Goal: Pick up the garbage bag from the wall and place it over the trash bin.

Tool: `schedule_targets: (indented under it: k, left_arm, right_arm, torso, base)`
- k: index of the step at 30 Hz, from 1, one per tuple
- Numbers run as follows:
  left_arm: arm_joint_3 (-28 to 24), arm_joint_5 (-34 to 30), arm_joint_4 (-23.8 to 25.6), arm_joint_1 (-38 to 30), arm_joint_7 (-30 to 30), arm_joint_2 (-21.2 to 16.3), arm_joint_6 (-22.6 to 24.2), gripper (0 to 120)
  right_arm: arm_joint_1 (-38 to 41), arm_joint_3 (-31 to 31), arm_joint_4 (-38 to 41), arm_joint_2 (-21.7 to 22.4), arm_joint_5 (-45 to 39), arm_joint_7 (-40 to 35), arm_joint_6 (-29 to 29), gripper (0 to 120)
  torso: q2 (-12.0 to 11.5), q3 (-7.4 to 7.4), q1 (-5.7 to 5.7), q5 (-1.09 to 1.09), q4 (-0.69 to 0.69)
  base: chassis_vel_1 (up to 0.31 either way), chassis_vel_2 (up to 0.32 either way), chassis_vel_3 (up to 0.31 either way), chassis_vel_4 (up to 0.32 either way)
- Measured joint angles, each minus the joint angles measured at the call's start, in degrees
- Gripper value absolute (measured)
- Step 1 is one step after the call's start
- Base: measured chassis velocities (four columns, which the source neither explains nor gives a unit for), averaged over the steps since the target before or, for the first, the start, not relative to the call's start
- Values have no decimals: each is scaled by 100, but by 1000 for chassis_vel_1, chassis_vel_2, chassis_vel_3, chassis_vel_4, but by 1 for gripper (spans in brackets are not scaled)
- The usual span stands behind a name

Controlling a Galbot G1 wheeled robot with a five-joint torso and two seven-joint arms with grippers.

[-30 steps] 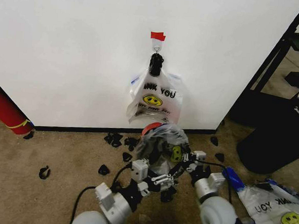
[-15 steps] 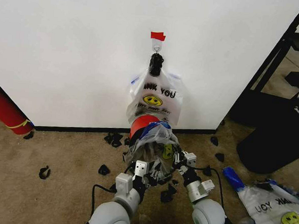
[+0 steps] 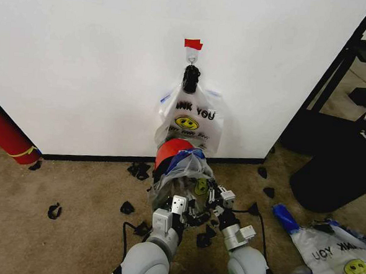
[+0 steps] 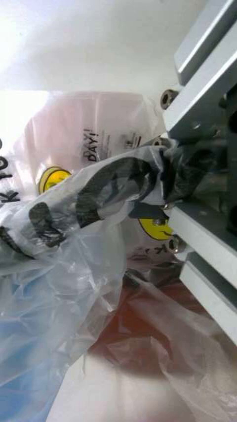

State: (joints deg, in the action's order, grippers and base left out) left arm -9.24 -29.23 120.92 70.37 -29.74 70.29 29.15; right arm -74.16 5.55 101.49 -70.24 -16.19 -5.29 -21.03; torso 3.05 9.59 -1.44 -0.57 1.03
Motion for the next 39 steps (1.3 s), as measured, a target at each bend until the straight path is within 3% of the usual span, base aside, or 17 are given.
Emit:
schedule_targets:
  k: [6, 22, 39]
  left_arm:
    - [17, 687, -470, -293, -32, 130, -129, 0]
    - [96, 1147, -889, -661, -267, 194, -121, 0]
    - [197, 1987, -1671, -1130, -379, 333, -532, 0]
  right_arm:
    - [-74, -80, 195, -38, -15, -109, 39, 0]
    - [-302, -198, 638, 141, -177, -233, 215, 0]
    - [-517, -117, 1030, 405, -244, -464, 438, 0]
  torso:
    - [0, 0, 0, 0, 1]
    - [0, 0, 0, 0, 0]
    - [0, 0, 0, 0, 0]
  base:
    - [0, 0, 0, 0]
    - [0, 0, 0, 0]
    - [0, 0, 0, 0]
